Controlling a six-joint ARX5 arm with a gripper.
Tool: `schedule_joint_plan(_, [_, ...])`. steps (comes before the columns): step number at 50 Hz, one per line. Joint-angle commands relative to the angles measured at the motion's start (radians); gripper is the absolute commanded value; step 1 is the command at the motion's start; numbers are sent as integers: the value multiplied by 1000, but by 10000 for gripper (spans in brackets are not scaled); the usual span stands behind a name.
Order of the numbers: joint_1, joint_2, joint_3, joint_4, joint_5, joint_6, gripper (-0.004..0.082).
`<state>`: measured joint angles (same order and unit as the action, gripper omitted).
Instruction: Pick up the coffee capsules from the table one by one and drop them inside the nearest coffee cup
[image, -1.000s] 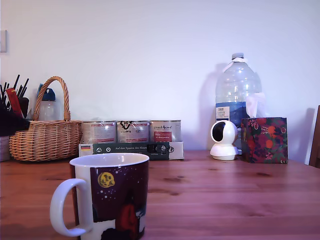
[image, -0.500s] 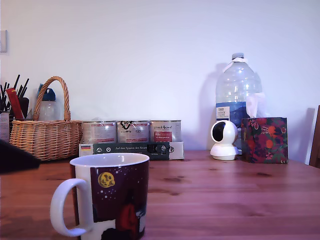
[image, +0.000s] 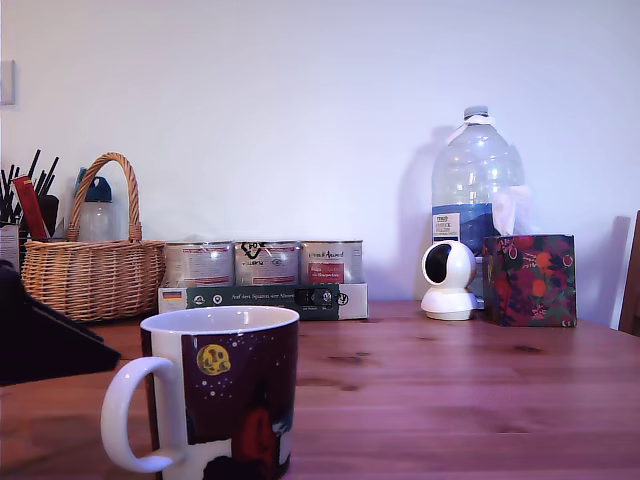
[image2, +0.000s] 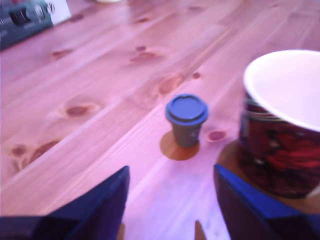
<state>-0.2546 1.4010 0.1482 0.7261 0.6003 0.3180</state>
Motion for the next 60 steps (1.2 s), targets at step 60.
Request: schedule_joint_plan(60, [-102,420,261,60,105,50,498])
